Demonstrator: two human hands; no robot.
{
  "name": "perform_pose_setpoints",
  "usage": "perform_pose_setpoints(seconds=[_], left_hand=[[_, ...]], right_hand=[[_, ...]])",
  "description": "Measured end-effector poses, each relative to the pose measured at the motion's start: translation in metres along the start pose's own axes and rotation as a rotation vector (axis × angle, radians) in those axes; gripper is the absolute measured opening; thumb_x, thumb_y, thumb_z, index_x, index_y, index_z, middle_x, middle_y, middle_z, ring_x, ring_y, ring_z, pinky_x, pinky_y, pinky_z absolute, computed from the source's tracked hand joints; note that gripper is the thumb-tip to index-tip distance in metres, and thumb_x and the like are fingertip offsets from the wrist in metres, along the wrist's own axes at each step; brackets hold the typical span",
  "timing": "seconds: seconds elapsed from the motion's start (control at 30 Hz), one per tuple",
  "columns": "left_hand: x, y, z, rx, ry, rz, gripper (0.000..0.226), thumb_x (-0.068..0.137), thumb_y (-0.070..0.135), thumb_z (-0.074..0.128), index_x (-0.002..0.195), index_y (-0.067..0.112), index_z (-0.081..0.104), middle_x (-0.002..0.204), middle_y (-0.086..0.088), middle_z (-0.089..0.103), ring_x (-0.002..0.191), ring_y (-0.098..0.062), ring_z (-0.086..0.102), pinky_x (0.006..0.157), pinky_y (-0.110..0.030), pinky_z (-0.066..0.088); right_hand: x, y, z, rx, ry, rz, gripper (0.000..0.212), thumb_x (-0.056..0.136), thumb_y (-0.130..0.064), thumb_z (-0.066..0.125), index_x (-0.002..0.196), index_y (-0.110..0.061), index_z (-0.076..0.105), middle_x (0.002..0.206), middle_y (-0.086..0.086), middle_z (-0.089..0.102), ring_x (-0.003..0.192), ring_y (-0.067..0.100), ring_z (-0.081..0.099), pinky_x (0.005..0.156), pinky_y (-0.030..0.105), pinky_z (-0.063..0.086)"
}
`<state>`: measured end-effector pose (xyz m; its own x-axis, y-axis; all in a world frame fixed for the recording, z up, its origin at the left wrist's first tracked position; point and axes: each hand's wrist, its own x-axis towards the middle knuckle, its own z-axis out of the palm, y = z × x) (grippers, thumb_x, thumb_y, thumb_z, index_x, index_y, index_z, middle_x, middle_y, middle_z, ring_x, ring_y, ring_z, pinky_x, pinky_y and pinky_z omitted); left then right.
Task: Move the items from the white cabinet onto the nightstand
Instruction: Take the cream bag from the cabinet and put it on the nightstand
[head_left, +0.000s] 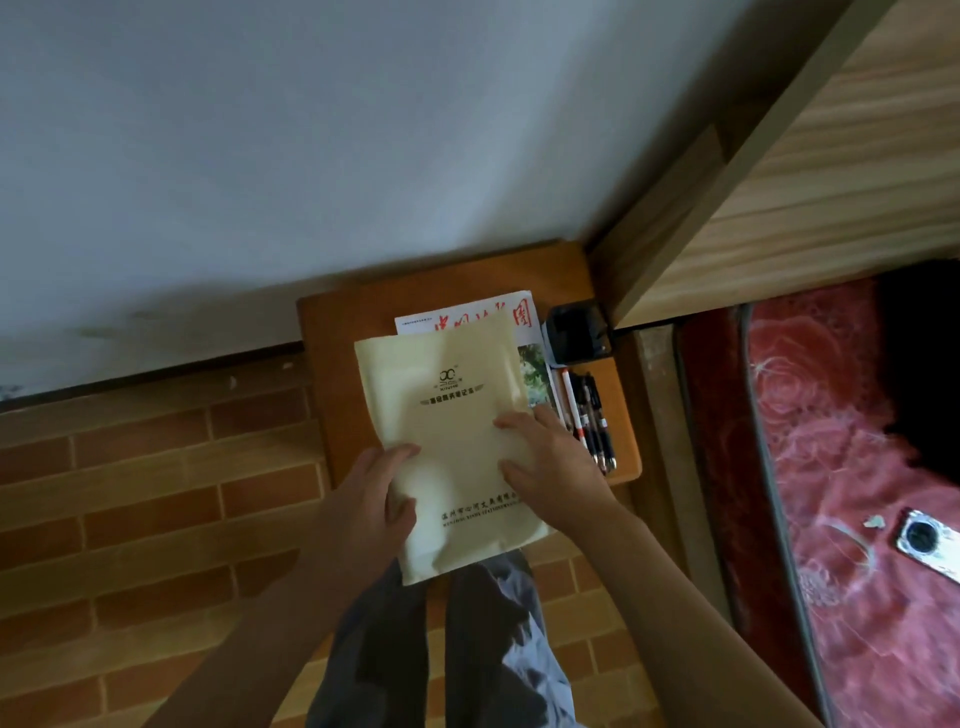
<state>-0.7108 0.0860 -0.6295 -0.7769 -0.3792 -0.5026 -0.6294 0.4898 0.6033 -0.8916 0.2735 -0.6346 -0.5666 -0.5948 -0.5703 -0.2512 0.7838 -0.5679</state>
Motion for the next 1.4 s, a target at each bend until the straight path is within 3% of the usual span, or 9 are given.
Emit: perform_pose_setpoints(seconds=[0.13,0.43,0.6,0.7,0.83,0.93,1.1,1.27,1.4], left_hand=[[0.020,-0.008,0.028,0.013,-0.010,0.010,0.054,0.095,0.018,0.063,0.144,0.033,0.044,0.119,0.014,0.044,0.086,-0.004,0.056,0.072,-0.033,0.057],[0.042,-0.014,0.067,0.114,-0.054,0.034,0.070,0.092,0.010,0.066,0.153,0.030,0.037,0.136,0.008,0.041,0.088,-0.009,0.060,0.071,-0.022,0.059],[0.052,-0.023,0.068,0.205,-0.047,0.018,0.074,0.087,0.009,0.073,0.151,0.026,0.041,0.149,0.004,0.035,0.109,-0.013,0.060,0.081,-0.017,0.053],[0.055,-0.021,0.064,0.249,-0.049,0.044,0.072,0.087,0.009,0.074,0.149,0.025,0.043,0.151,0.007,0.034,0.119,-0.012,0.055,0.085,-0.013,0.045],[0.053,-0.019,0.064,0.387,-0.035,0.145,0.069,0.084,0.018,0.077,0.147,0.024,0.048,0.152,0.000,0.035,0.133,-0.021,0.043,0.105,-0.034,0.049],[0.048,-0.011,0.076,0.508,-0.078,0.248,0.074,0.082,0.037,0.078,0.147,0.025,0.046,0.156,-0.005,0.034,0.144,-0.029,0.034,0.114,-0.047,0.041],[0.041,-0.007,0.101,0.639,-0.149,0.276,0.090,0.077,0.060,0.077,0.151,0.030,0.037,0.163,-0.008,0.026,0.153,-0.032,0.023,0.119,-0.056,0.035],[0.038,-0.010,0.109,0.699,-0.160,0.232,0.102,0.077,0.054,0.081,0.159,0.028,0.027,0.169,-0.011,0.018,0.157,-0.033,0.015,0.118,-0.061,0.032],[0.041,-0.008,0.110,0.682,-0.139,0.230,0.088,0.084,0.037,0.077,0.158,0.028,0.030,0.167,-0.012,0.021,0.156,-0.034,0.017,0.117,-0.062,0.034]], right_hand=[[0.019,0.029,0.011,-0.011,-0.014,0.008,0.051,0.094,-0.028,0.065,0.141,-0.035,0.046,0.135,-0.007,0.038,0.104,0.020,0.058,0.088,0.039,0.061],[0.034,0.063,0.019,0.031,0.026,0.061,0.056,0.092,-0.018,0.068,0.142,-0.032,0.048,0.148,-0.008,0.028,0.115,0.022,0.058,0.091,0.037,0.061],[0.031,0.072,0.017,0.004,0.089,0.038,0.057,0.089,-0.014,0.070,0.142,-0.026,0.052,0.153,-0.003,0.028,0.141,0.022,0.040,0.106,0.043,0.053],[0.026,0.078,0.017,0.001,0.131,0.033,0.054,0.088,-0.012,0.069,0.139,-0.024,0.055,0.153,-0.003,0.030,0.144,0.020,0.035,0.111,0.041,0.047],[0.017,0.087,0.017,-0.001,0.166,0.028,0.051,0.087,-0.006,0.067,0.135,-0.019,0.060,0.150,-0.002,0.037,0.141,0.020,0.040,0.111,0.044,0.048],[0.007,0.092,0.021,-0.070,0.180,-0.031,0.051,0.084,-0.005,0.069,0.133,-0.019,0.061,0.148,-0.002,0.042,0.141,0.023,0.042,0.113,0.047,0.045],[-0.002,0.092,0.032,-0.279,0.124,-0.202,0.063,0.078,-0.027,0.085,0.135,-0.023,0.059,0.153,-0.003,0.042,0.148,0.023,0.034,0.115,0.049,0.039],[0.001,0.098,0.044,-0.383,0.037,-0.272,0.076,0.074,-0.039,0.090,0.139,-0.024,0.054,0.158,0.001,0.039,0.155,0.027,0.024,0.121,0.053,0.031],[0.005,0.104,0.044,-0.382,0.052,-0.258,0.079,0.072,-0.036,0.092,0.140,-0.022,0.054,0.157,0.004,0.041,0.154,0.028,0.027,0.119,0.056,0.036]])
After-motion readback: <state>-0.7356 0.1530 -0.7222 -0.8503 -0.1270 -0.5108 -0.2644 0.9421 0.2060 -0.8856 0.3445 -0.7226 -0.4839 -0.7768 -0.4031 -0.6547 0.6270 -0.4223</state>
